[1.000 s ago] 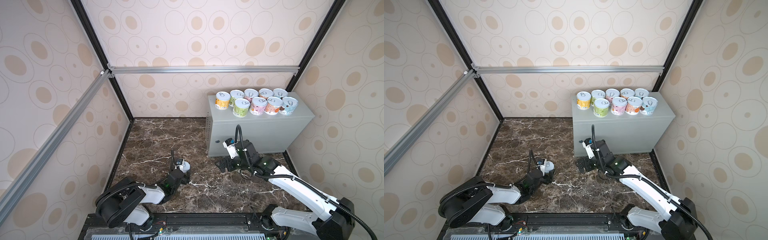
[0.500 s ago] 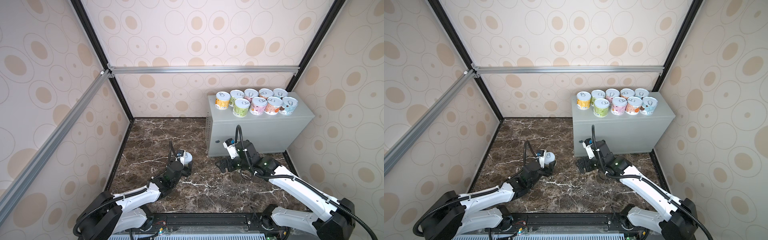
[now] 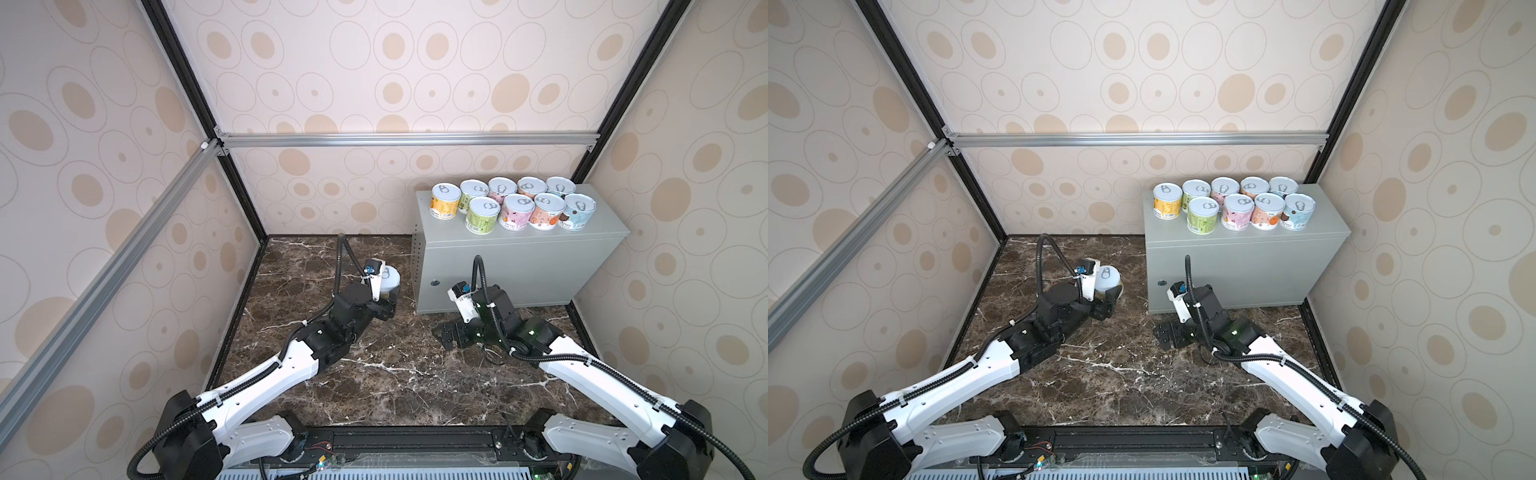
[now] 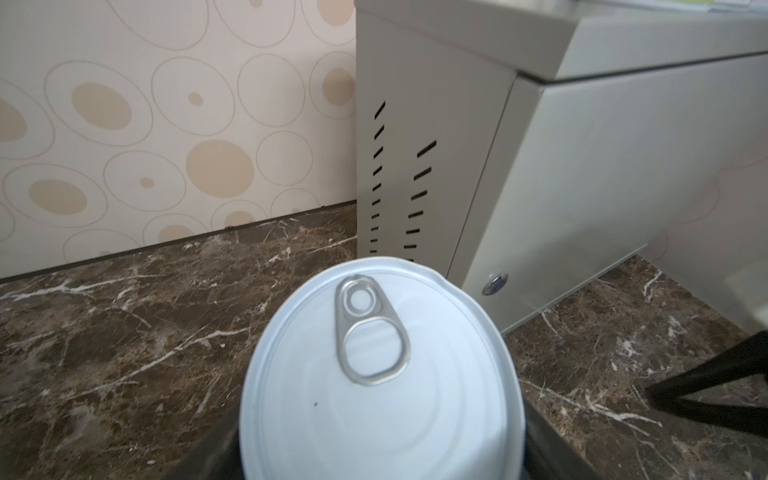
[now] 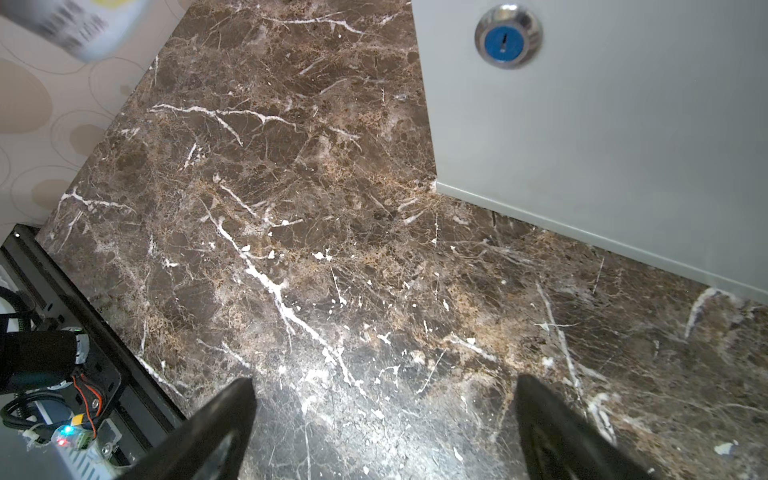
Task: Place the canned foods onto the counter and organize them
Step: 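Raise the yellow can with the left gripper up to the cabinet top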
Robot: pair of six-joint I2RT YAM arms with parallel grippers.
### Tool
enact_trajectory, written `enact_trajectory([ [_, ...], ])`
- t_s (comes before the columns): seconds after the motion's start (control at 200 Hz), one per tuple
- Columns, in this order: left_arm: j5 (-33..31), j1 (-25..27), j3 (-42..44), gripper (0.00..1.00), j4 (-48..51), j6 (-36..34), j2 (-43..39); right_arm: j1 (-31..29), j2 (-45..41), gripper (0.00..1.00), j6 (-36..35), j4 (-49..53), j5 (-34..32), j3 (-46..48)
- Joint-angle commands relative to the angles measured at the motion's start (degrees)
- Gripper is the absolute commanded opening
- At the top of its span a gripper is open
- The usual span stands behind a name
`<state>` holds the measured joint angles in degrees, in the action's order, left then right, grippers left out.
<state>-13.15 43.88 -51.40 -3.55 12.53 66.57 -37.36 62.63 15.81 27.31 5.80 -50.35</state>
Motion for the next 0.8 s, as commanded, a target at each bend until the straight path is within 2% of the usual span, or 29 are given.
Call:
enact_trajectory([
  [0.0, 1.43, 0.33, -6.88, 0.76, 1.31, -4.67, 1.11, 0.23, -1.16, 0.99, 0.63, -1.07, 0.08, 1.08],
  [0.4, 5.47, -0.02, -27.4, 0.76, 8.14, -10.72, 9.82, 0.26, 0.7, 0.99, 0.81, -1.91, 1.84, 1.09],
  [0.795, 11.76, -0.72, -43.48, 0.76, 13.18, -11.48, 19.27, 0.19, 2.41, 0.99, 0.37, -2.47, 2.94, 0.89],
])
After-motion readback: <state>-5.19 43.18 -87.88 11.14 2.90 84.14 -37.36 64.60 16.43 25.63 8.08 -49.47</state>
